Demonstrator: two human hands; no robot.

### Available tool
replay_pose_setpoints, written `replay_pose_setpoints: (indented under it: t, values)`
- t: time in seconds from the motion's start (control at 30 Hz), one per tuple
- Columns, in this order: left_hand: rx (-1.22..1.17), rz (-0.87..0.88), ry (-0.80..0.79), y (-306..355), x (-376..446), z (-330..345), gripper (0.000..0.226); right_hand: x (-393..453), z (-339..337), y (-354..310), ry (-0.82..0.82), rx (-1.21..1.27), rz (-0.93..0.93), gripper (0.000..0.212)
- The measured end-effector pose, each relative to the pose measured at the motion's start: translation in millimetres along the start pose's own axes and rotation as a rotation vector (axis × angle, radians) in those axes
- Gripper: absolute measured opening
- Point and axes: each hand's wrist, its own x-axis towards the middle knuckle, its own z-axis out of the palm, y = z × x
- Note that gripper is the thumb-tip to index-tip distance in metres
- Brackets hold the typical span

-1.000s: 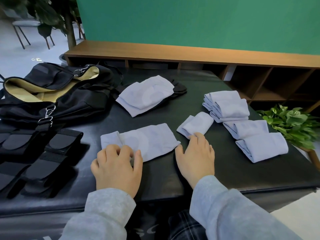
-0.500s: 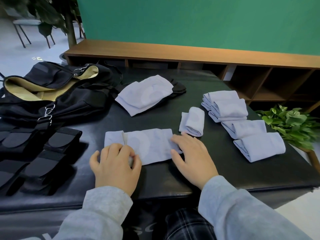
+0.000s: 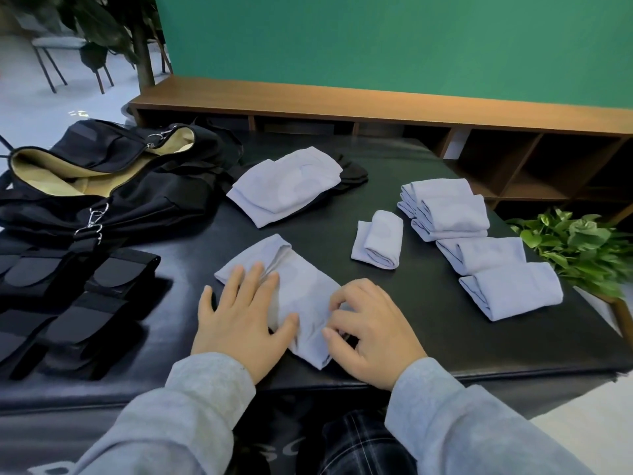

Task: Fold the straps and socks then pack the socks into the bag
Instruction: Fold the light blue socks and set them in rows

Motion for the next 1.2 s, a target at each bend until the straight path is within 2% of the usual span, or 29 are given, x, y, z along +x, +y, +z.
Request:
replay_pose_setpoints:
  t: [0.1,0.2,0.27,0.33,0.4,0.5,0.63,0.77,0.87,1.07,1.2]
  values:
    - [-0.078,0.073,0.104,-3.7,-3.9,0.9,0.077,1.5,-0.2,-0.4,-0.005,0.051,0.193,0.027]
    - [-0.206,0.217,0.233,-7.3,-9.8,3.3,0.036,5.4,0.9,0.5,-0.127,0.016,0.34,0.048]
    - [-0.214,0.234,0.261,-8.2,-10.3,5.5,0.026,6.5,2.2,-0.6,-0.194,-0.027,0.37,0.057]
    - [-0.222,0.215,0.257,-7.2,-9.6,5.1,0.03,6.4,2.1,-2.3,-0.199,-0.021,0.393,0.06]
    - [-0.21,0.206,0.213,-4.4,-9.0,2.0,0.044,4.2,1.1,-4.0,-0.196,0.02,0.402,0.058]
    - [-0.156,0.162,0.074,-2.3,-8.7,-2.9,0.071,-0.4,0.4,-8.0,-0.193,0.065,0.356,0.045]
    - [-0.117,0.179,-0.024,-3.0,-8.0,-6.1,0.083,-7.3,-1.5,-12.4,-0.172,0.074,0.266,0.033]
    - [-0.083,0.319,-0.085,-4.4,-12.7,-9.3,0.085,-13.8,-2.1,-19.9,-0.234,0.053,0.149,0.039]
    - [-0.1,0.359,-0.088,-5.4,-12.9,-8.1,0.085,-13.3,-1.0,-20.4,-0.259,0.086,0.172,0.044]
    - [-0.266,0.432,0.082,-9.3,-12.0,1.0,0.064,-5.7,2.8,-17.9,-0.219,0.112,0.304,0.046]
    - [-0.364,0.457,0.177,-12.2,-9.6,6.8,0.051,0.8,0.5,-14.6,-0.248,0.135,0.364,0.034]
